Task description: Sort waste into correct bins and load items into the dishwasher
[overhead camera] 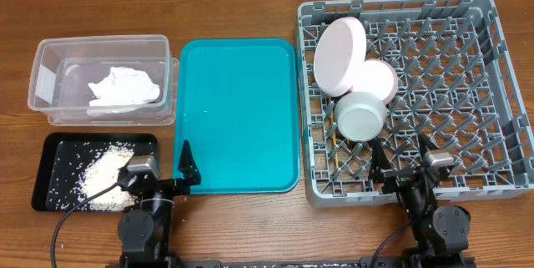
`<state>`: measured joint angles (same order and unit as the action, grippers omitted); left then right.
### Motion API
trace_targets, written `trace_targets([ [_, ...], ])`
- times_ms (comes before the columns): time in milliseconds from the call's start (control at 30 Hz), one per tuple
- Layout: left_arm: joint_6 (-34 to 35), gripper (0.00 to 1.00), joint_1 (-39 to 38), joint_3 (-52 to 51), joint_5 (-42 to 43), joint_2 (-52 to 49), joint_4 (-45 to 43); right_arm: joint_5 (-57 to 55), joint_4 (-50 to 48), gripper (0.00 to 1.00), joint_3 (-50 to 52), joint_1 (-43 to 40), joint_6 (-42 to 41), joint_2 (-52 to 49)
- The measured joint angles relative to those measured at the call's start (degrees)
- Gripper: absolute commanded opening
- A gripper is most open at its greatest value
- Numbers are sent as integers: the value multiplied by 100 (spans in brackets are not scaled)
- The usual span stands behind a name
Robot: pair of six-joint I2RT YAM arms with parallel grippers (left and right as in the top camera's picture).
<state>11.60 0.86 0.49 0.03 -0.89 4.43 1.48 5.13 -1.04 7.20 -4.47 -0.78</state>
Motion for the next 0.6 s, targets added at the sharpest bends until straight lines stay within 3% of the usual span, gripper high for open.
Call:
trace_targets([
  [233,-568,100,0,2,44,0,-2,2,-2,100,0,0,0,0],
  [600,-629,100,0,0,44,0,-2,0,-2,100,0,0,2,0],
])
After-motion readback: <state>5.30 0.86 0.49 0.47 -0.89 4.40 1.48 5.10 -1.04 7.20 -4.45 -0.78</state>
